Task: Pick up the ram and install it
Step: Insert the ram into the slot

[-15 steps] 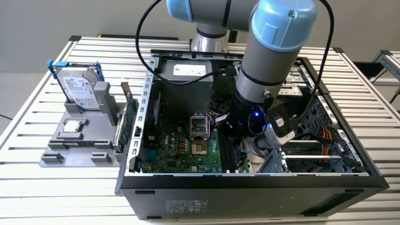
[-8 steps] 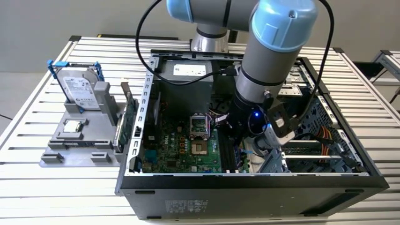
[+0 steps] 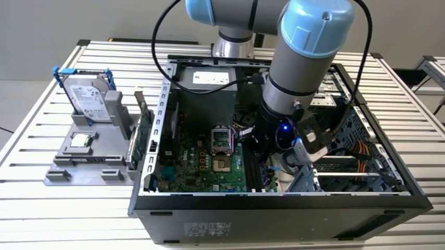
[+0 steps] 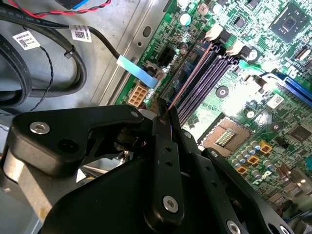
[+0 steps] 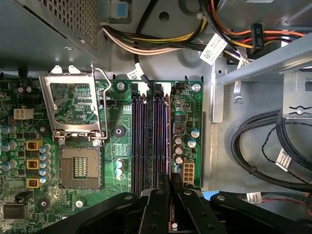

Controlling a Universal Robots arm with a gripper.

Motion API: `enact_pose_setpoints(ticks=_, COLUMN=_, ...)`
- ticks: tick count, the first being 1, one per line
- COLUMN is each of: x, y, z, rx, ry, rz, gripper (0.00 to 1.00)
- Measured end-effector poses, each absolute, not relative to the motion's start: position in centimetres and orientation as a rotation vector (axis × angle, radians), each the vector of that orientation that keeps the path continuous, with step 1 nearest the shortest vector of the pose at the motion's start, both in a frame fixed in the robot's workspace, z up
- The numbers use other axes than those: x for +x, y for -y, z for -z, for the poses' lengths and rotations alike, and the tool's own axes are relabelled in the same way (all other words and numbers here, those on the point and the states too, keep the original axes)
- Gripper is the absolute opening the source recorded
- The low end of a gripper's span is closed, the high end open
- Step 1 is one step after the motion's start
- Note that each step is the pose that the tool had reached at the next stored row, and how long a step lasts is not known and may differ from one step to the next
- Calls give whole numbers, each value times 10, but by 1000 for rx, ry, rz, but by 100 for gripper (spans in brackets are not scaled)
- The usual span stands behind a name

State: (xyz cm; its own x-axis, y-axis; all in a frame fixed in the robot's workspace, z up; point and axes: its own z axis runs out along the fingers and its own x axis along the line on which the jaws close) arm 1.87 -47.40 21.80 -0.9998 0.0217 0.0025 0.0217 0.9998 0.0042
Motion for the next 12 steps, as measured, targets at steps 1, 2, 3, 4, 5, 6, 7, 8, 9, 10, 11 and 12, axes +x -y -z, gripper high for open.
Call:
enact_pose_setpoints(ticks=1, x=19, y=474, z=-218, rx=-42, ry=3139, rz=7, gripper=0)
enact_pose_setpoints(ticks=2, x=19, y=474, z=-218, rx=-47, ry=3139, rz=7, gripper=0)
enact_pose_setpoints(ticks=3, x=19, y=474, z=-218, rx=-48, ry=3139, rz=7, gripper=0)
enact_pose_setpoints(ticks=4, x=19, y=474, z=-218, rx=-48, ry=3139, rz=7, gripper=0)
enact_pose_setpoints(ticks=5, x=19, y=474, z=-217, rx=-48, ry=3139, rz=7, gripper=0)
enact_pose_setpoints(ticks=6, x=19, y=474, z=-217, rx=-48, ry=3139, rz=6, gripper=0)
enact_pose_setpoints(ticks=7, x=19, y=474, z=-217, rx=-48, ry=3139, rz=5, gripper=0)
enact_pose_setpoints(ticks=8, x=19, y=474, z=-217, rx=-48, ry=3139, rz=4, gripper=0)
enact_pose_setpoints(ticks=9, x=19, y=474, z=-216, rx=-48, ry=3139, rz=3, gripper=0)
enact_pose_setpoints(ticks=10, x=19, y=474, z=-216, rx=-48, ry=3138, rz=1, gripper=0)
enact_pose_setpoints(ticks=11, x=19, y=474, z=-216, rx=-48, ry=3136, rz=-1, gripper=0)
enact_pose_setpoints(ticks=12, x=19, y=474, z=-216, rx=-48, ry=3135, rz=-3, gripper=0)
